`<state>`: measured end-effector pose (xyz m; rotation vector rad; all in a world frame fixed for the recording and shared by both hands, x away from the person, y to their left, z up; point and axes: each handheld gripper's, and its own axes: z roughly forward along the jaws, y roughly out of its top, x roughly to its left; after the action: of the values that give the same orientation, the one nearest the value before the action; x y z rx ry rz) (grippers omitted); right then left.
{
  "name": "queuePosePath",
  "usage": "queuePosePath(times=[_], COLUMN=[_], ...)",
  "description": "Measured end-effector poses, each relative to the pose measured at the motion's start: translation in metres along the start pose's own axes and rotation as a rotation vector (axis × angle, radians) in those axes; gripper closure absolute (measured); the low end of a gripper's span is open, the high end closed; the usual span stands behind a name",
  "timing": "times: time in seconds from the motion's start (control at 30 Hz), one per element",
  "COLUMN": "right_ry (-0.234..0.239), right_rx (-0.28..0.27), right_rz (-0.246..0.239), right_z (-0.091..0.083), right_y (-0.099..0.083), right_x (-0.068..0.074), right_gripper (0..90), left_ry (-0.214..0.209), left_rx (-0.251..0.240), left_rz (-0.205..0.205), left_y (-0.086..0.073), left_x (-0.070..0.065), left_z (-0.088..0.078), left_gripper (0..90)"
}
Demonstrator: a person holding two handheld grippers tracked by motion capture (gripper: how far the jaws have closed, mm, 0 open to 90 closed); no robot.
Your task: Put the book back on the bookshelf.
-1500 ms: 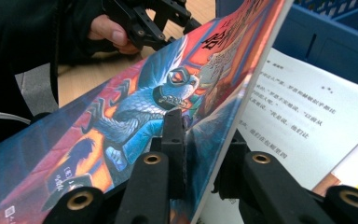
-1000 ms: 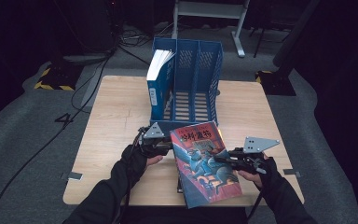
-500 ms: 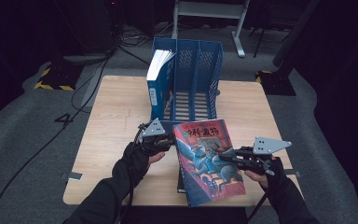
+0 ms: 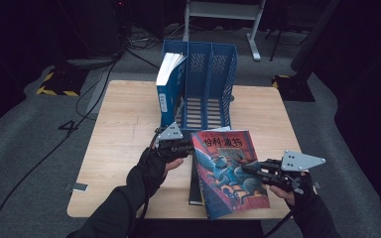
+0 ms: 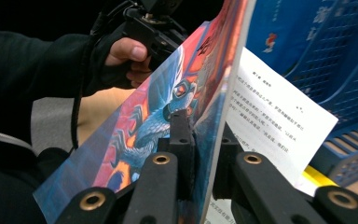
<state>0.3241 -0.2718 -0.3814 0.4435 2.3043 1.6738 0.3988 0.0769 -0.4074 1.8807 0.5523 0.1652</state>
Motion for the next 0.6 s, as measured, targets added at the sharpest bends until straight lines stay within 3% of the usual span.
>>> queuePosePath(times=[0.37,0.53,0.6], right_ry=[-0.050,-0.077,-0.104], right_rx=[-0.058,-0.082,-0.115], right_rz=[0.016,-0.024,-0.049], right_z=[0.002,0.012,0.019], right_y=[0.003,0.005,0.004], right_x=[-0.010,-0.012,-0.012], right_gripper=[85.5,85.1,85.2], left_ry=[0.004,0.024,0.033], left_rx=[-0.073,-0.089,-0.096], left_rz=[0.024,0.073,0.092], left_y=[0.033,0.050,0.057], left_x=[0.003,0.003,0.002], left_z=[-0.008,-0.019,-0.025], left_gripper=[89.7,89.9,89.9])
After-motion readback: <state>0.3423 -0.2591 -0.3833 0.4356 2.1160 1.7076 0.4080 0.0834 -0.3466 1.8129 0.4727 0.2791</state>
